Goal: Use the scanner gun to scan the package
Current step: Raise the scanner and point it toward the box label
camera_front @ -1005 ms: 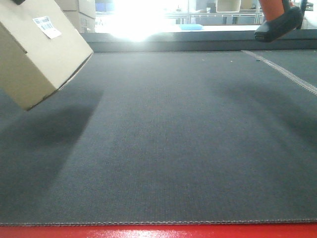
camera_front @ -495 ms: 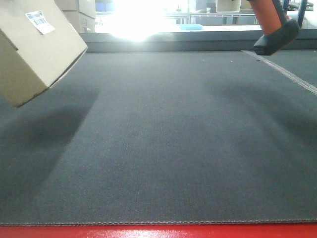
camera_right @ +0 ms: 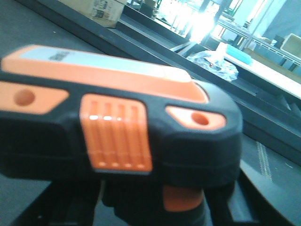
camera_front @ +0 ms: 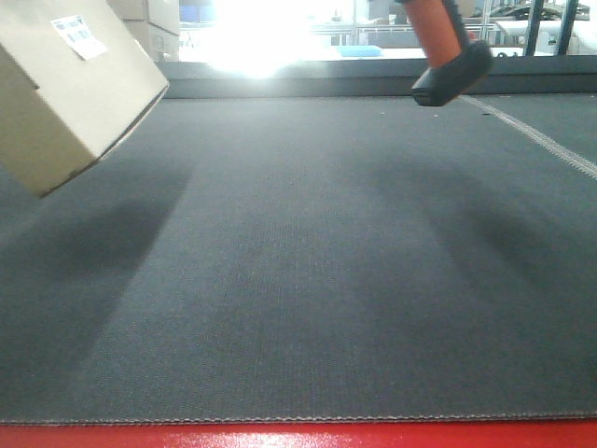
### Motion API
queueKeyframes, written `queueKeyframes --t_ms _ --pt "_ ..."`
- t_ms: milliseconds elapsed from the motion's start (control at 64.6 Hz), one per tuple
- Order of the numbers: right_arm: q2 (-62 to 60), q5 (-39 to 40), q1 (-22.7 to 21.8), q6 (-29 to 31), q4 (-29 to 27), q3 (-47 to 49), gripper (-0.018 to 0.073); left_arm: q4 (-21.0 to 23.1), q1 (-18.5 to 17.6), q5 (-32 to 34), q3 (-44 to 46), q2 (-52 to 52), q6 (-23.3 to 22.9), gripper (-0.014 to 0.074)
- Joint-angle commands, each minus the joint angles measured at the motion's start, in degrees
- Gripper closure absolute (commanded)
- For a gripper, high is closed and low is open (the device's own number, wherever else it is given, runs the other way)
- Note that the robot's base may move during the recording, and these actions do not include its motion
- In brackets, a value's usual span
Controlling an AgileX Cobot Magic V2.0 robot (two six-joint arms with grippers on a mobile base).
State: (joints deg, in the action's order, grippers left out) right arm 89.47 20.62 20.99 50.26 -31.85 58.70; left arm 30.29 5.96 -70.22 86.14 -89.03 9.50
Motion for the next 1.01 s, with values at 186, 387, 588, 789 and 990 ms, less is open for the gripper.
queueKeyframes --t_ms 186,387,588,789,990 --pt "0.2 5.8 0.6 3.3 -1.7 2.3 0.0713 3.3 0.0 0.3 0.1 0.8 0.4 0.0708" --pt "0.2 8.3 0.1 10.7 -7.7 2.4 0.0713 2.4 0.0 0.3 0.1 0.8 0.4 0.0708" --pt "0.2 8.1 0.1 10.9 -8.0 2.4 0.0713 2.4 0.0 0.3 0.1 0.8 0.4 0.0708" --pt "-0.4 7.7 0.1 10.8 -13.0 2.5 0.0713 2.4 0.0 0.3 0.1 0.8 0.4 0.0708" --pt "-3.5 6.4 0.1 10.8 -27.2 2.5 0.0713 2.4 0.0 0.3 0.1 0.8 0.4 0.0708"
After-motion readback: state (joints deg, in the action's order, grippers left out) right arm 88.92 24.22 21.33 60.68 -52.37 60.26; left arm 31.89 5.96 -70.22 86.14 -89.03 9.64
